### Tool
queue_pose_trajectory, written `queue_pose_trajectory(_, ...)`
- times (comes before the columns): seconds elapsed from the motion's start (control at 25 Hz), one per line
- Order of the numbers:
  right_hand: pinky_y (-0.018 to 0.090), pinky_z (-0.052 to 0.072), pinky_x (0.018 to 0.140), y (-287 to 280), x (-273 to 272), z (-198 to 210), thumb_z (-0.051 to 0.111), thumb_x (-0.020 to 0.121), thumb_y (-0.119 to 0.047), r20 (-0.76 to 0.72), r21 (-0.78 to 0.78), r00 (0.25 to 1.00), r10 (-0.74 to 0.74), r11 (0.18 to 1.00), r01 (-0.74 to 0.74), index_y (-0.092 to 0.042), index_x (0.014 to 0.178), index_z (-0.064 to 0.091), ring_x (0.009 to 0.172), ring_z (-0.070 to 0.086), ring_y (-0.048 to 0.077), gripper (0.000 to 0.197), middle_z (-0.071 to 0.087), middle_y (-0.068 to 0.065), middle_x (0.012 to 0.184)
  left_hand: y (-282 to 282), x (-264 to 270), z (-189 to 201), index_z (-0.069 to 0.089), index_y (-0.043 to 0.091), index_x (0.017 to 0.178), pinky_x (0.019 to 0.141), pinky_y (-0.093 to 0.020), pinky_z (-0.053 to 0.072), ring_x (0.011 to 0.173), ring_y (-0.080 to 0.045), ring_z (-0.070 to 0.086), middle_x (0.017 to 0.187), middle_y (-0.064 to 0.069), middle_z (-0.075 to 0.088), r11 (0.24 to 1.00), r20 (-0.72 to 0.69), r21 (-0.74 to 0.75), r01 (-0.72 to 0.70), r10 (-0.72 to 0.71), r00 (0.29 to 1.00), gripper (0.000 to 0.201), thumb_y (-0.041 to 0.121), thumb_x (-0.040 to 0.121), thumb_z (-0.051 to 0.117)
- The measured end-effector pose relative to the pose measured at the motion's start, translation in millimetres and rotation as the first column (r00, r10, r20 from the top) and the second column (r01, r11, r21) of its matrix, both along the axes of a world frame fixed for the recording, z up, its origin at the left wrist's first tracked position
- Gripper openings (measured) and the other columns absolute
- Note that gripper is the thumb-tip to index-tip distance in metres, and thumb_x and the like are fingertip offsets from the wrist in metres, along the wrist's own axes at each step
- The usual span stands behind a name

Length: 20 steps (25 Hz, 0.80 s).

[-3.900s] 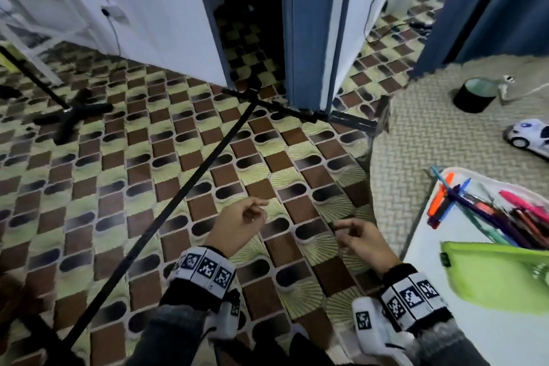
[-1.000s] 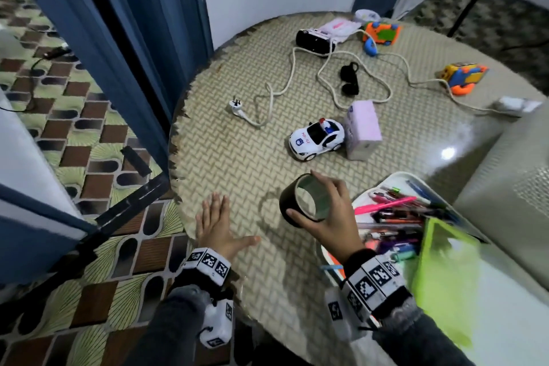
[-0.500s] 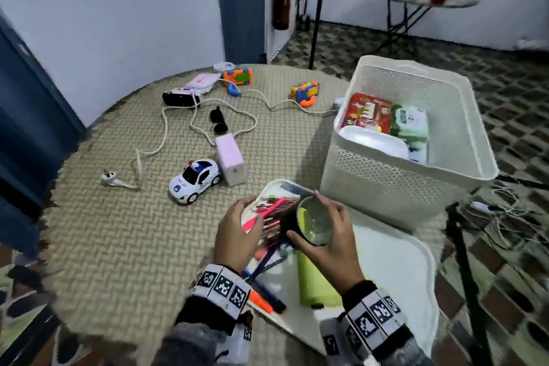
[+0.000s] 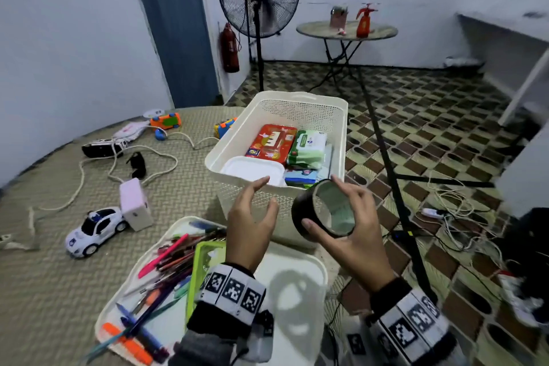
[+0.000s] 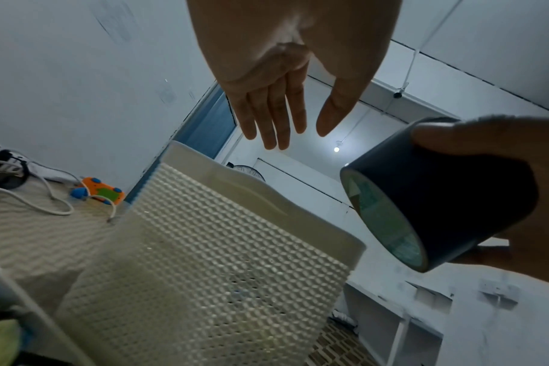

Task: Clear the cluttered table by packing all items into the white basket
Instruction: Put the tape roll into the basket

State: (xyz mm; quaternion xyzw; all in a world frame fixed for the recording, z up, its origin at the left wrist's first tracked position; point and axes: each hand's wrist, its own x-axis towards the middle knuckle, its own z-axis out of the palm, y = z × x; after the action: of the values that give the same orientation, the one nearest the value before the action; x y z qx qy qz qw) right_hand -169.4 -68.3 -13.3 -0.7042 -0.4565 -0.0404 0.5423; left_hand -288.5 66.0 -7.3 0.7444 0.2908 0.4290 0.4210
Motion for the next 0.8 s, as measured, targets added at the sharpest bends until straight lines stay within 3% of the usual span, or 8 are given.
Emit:
queue_pose_trajectory(0.2, 0.005, 0.032, 0.097, -36, 59, 23, 0.072, 0.069, -0.060, 0.000, 0.008, 1.000, -0.002, 1.000, 0.002, -0.026, 0.140, 0.044, 0.113, 0.044, 0.002, 0.083, 0.044, -0.003, 0.117, -25, 42, 15, 0.062, 0.017, 0.118, 0.091, 0.001, 0.032, 0.108, 0.007, 0.051, 0.113, 0.011, 0.062, 0.998, 0.022, 0.023, -0.051, 0.050, 0.998, 0.033, 0.006, 0.086, 0.064)
queue_pose_trajectory(0.4, -0.002, 0.029, 0.092, -29, 102, 36, 0.068, 0.066, -0.057, -0.031, 0.021, 0.999, -0.007, 1.000, 0.008, -0.025, 0.139, 0.045, 0.111, 0.043, 0.001, 0.083, 0.044, -0.002, 0.118, -14, 70, 22, 0.062, 0.026, 0.113, 0.089, 0.002, 0.032, 0.107, 0.007, 0.051, 0.113, 0.011, 0.063, 0.995, 0.036, 0.032, -0.097, 0.096, 0.995, 0.031, 0.007, 0.087, 0.063)
queue_pose_trajectory(0.48, -0.002, 0.028, 0.093, -18, 114, 39, 0.074, 0.068, -0.050, -0.048, 0.011, 0.998, 0.030, 0.999, -0.030, -0.025, 0.139, 0.044, 0.111, 0.042, -0.004, 0.081, 0.044, -0.001, 0.120, -4, 76, 20, 0.061, 0.028, 0.111, 0.091, -0.004, 0.034, 0.109, 0.003, 0.052, 0.115, 0.009, 0.063, 0.990, 0.035, 0.024, -0.137, 0.136, 0.990, 0.031, 0.008, 0.087, 0.062)
queue_pose_trajectory(0.6, -0.005, 0.026, 0.090, 10, 137, 42, 0.079, 0.071, -0.038, -0.085, -0.018, 0.993, 0.084, 0.996, -0.086, -0.027, 0.139, 0.043, 0.106, 0.039, -0.013, 0.078, 0.043, -0.002, 0.121, 16, 85, 13, 0.062, 0.026, 0.114, 0.098, -0.022, 0.038, 0.113, -0.007, 0.053, 0.118, 0.007, 0.063, 0.973, 0.002, -0.014, -0.230, 0.230, 0.973, 0.030, 0.011, 0.087, 0.063)
queue_pose_trajectory(0.72, -0.005, 0.027, 0.090, 48, 157, 39, 0.079, 0.072, -0.035, -0.106, -0.042, 0.981, 0.162, 0.985, -0.167, -0.026, 0.139, 0.042, 0.108, 0.039, -0.008, 0.077, 0.041, -0.002, 0.124, 44, 90, 6, 0.062, 0.022, 0.116, 0.101, -0.027, 0.038, 0.114, -0.009, 0.053, 0.118, 0.007, 0.063, 0.950, -0.038, 0.039, -0.309, 0.310, 0.950, 0.032, 0.014, 0.086, 0.066)
queue_pose_trajectory(0.8, -0.002, 0.028, 0.090, 69, 167, 33, 0.079, 0.073, -0.036, -0.146, -0.100, 0.964, 0.224, 0.966, -0.240, -0.027, 0.140, 0.040, 0.116, 0.039, -0.001, 0.078, 0.040, -0.003, 0.126, 67, 91, 4, 0.062, 0.019, 0.118, 0.105, -0.035, 0.038, 0.117, -0.013, 0.053, 0.121, 0.005, 0.063, 0.928, -0.079, 0.095, -0.360, 0.368, 0.927, 0.038, 0.025, 0.082, 0.070)
